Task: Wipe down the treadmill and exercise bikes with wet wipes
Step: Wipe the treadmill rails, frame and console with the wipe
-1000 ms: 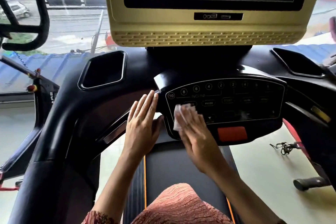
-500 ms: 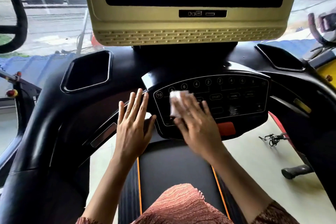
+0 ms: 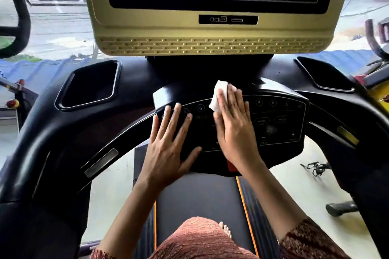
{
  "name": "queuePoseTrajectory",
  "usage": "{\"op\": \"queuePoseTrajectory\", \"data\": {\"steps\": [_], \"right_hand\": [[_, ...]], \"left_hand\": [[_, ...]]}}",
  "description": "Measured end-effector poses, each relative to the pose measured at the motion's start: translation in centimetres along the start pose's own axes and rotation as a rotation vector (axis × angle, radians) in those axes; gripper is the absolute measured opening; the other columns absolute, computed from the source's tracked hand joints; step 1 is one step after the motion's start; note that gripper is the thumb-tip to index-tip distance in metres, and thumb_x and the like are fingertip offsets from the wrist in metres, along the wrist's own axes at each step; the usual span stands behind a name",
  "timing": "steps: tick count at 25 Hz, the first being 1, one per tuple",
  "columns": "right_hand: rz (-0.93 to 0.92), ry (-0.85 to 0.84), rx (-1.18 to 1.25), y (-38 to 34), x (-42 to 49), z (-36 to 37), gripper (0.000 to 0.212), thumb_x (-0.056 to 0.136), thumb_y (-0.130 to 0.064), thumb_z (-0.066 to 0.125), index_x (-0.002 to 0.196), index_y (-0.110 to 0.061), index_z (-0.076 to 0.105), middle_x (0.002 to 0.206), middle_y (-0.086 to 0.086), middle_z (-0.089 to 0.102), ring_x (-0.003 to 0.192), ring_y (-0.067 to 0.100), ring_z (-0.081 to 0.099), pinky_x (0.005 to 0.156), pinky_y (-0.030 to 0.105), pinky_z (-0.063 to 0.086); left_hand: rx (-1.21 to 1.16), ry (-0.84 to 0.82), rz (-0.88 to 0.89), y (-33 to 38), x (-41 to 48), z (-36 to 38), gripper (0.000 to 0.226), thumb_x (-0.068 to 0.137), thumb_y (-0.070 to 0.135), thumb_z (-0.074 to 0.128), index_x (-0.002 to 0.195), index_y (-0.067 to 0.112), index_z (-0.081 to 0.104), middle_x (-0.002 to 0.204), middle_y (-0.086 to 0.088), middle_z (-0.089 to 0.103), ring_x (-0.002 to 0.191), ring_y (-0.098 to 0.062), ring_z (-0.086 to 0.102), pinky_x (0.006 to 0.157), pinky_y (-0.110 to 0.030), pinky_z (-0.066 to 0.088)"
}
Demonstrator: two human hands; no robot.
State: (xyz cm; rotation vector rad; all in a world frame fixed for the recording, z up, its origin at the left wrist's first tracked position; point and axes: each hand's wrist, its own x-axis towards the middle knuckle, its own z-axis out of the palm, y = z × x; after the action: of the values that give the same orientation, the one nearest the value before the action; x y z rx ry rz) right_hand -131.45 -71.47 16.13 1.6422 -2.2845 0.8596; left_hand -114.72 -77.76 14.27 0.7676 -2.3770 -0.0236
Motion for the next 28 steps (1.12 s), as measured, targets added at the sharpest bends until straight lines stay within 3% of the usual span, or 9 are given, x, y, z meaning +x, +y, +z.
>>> {"op": "queuePoseTrajectory", "data": {"steps": [4, 8, 11, 13, 16, 20, 23, 25, 28], "right_hand": [[-0.228, -0.155, -0.028, 1.9, -5.6, -1.1, 0.05, 0.102, -0.036, 0.033, 0.149, -0.018, 0.03, 0.157, 0.002, 0.021, 0.147, 0.019, 0.014, 0.117, 0.04, 0.018], [-0.088, -0.143, -0.085, 3.1, -8.3, -1.9, 0.051, 0.101, -0.039, 0.03, 0.148, -0.017, 0.033, 0.156, 0.003, 0.024, 0.146, 0.022, 0.018, 0.117, 0.044, 0.018], [-0.211, -0.158, -0.087, 2.2, -6.9, -1.7, 0.051, 0.103, -0.042, 0.026, 0.147, -0.018, 0.034, 0.156, 0.002, 0.025, 0.146, 0.021, 0.02, 0.116, 0.047, 0.02], [-0.239, -0.133, -0.062, 2.1, -3.4, -1.4, 0.051, 0.103, -0.042, 0.026, 0.147, -0.019, 0.037, 0.155, 0.002, 0.027, 0.145, 0.021, 0.021, 0.116, 0.046, 0.021], [-0.139, -0.038, -0.066, 2.9, 1.2, -1.5, 0.051, 0.103, -0.042, 0.024, 0.147, -0.019, 0.036, 0.155, 0.005, 0.028, 0.145, 0.023, 0.021, 0.118, 0.043, 0.019], [0.009, -0.004, -0.056, 4.5, -1.9, -2.0, 0.053, 0.103, -0.04, 0.024, 0.148, -0.013, 0.033, 0.156, 0.009, 0.023, 0.146, 0.027, 0.015, 0.119, 0.044, 0.015], [-0.161, -0.069, -0.081, 3.0, -3.7, -1.4, 0.05, 0.101, -0.036, 0.032, 0.147, -0.016, 0.035, 0.157, 0.003, 0.019, 0.147, 0.023, 0.014, 0.119, 0.045, 0.004], [-0.209, -0.023, -0.104, 4.0, -1.2, -1.5, 0.048, 0.101, -0.03, 0.033, 0.146, -0.014, 0.038, 0.156, 0.003, 0.015, 0.146, 0.022, 0.016, 0.118, 0.044, 0.006], [0.015, 0.087, -0.061, 8.1, 0.7, -2.8, 0.048, 0.103, -0.026, 0.028, 0.147, -0.007, 0.032, 0.157, 0.012, 0.016, 0.146, 0.022, 0.012, 0.118, 0.041, 0.012]], "left_hand": [[0.08, -0.031, -0.042, 1.9, -0.8, 1.0, 0.066, 0.09, 0.048, 0.046, 0.144, 0.01, 0.04, 0.154, -0.015, 0.026, 0.144, -0.036, 0.015, 0.117, -0.049, 0.001], [0.107, -0.035, -0.101, 2.4, -1.6, 1.4, 0.063, 0.093, 0.049, 0.041, 0.146, 0.016, 0.034, 0.159, -0.008, 0.016, 0.148, -0.026, 0.005, 0.118, -0.044, -0.006], [0.128, -0.034, -0.12, 2.6, -1.5, 1.3, 0.065, 0.091, 0.05, 0.042, 0.147, 0.018, 0.033, 0.161, -0.001, 0.002, 0.148, -0.024, -0.004, 0.118, -0.042, -0.01], [0.116, -0.037, -0.088, 2.5, -1.1, 1.4, 0.066, 0.09, 0.047, 0.045, 0.146, 0.014, 0.035, 0.159, -0.008, 0.013, 0.148, -0.024, 0.003, 0.119, -0.04, -0.005], [0.108, -0.047, -0.085, 2.7, -0.8, 1.2, 0.066, 0.09, 0.044, 0.046, 0.145, 0.011, 0.037, 0.156, -0.013, 0.023, 0.147, -0.025, 0.012, 0.12, -0.039, 0.002], [0.083, -0.053, -0.113, 3.5, -0.4, 1.2, 0.065, 0.088, 0.04, 0.046, 0.145, 0.01, 0.036, 0.156, -0.014, 0.022, 0.147, -0.026, 0.013, 0.119, -0.039, 0.003], [0.081, -0.051, -0.111, 3.9, 0.4, 1.4, 0.066, 0.087, 0.039, 0.046, 0.145, 0.01, 0.035, 0.156, -0.014, 0.022, 0.146, -0.028, 0.015, 0.119, -0.04, 0.003], [0.098, -0.054, -0.104, 4.0, 0.8, 1.7, 0.066, 0.087, 0.039, 0.045, 0.145, 0.01, 0.035, 0.156, -0.014, 0.022, 0.146, -0.029, 0.015, 0.118, -0.041, 0.003], [0.094, -0.068, -0.099, 4.6, 1.6, 2.0, 0.065, 0.089, 0.041, 0.045, 0.146, 0.013, 0.034, 0.157, -0.013, 0.021, 0.146, -0.029, 0.014, 0.118, -0.042, 0.004]]}}
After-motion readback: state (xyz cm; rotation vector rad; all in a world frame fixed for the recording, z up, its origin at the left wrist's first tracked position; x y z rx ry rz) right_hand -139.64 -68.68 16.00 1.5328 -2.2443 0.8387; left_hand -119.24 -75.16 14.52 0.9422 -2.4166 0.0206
